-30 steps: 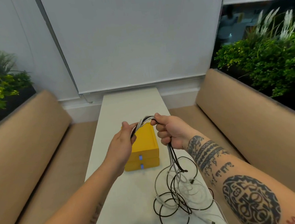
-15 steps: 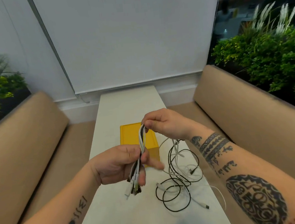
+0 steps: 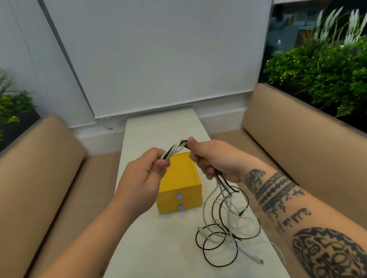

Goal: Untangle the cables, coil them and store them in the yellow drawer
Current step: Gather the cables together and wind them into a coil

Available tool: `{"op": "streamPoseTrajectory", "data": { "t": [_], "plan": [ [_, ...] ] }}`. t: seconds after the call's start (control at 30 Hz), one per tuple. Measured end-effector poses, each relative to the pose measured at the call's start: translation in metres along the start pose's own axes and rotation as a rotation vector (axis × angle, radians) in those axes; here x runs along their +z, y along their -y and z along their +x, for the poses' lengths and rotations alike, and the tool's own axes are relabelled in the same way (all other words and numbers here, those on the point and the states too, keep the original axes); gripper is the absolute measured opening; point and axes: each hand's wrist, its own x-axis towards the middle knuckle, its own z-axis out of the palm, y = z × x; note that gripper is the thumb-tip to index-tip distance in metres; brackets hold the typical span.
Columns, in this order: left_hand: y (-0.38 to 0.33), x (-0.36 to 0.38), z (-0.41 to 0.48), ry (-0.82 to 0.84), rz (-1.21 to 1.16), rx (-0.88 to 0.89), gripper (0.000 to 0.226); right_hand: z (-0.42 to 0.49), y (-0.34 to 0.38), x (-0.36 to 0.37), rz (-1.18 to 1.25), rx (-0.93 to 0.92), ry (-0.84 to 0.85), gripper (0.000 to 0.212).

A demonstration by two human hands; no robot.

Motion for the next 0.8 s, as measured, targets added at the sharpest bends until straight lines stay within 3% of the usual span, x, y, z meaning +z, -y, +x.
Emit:
{"op": "streamPoseTrajectory", "data": {
  "t": [0.13, 0.2, 0.3, 0.43, 0.53, 0.67, 0.8],
  "plan": [
    [-0.031, 0.020, -0.003, -0.072, -0.956, -0.201, 0.024, 0.000, 0.008, 0.040, 0.097, 0.030, -0.039, 0.059],
    [-0.043, 0.024, 0.003, -0.146, -1.159, -0.208, 0.024, -0.001, 0.012, 0.053, 0.110, 0.058, -0.017, 0.058],
    [-0.043, 0.012, 0.018, -0.291, -1.217, -0.164, 0.024, -0.004, 0.012, 0.051, 0.086, 0.115, 0.091, 0.055],
    [-0.028, -0.004, 0.030, -0.480, -1.026, -0.208, 0.024, -0.005, 0.005, 0.047, -0.019, 0.161, 0.182, 0.051],
    [-0.025, -0.001, 0.032, -0.475, -0.878, -0.336, 0.021, -0.003, 0.007, 0.051, -0.056, 0.165, 0.185, 0.050],
    [-0.009, 0.001, 0.030, -0.238, -0.396, -0.404, 0.025, -0.004, 0.006, 0.046, -0.088, 0.199, 0.223, 0.044],
    [0.001, -0.004, 0.023, -0.024, 0.234, -0.235, 0.015, -0.007, 0.005, 0.037, -0.121, 0.160, 0.262, 0.040]
  ]
}}
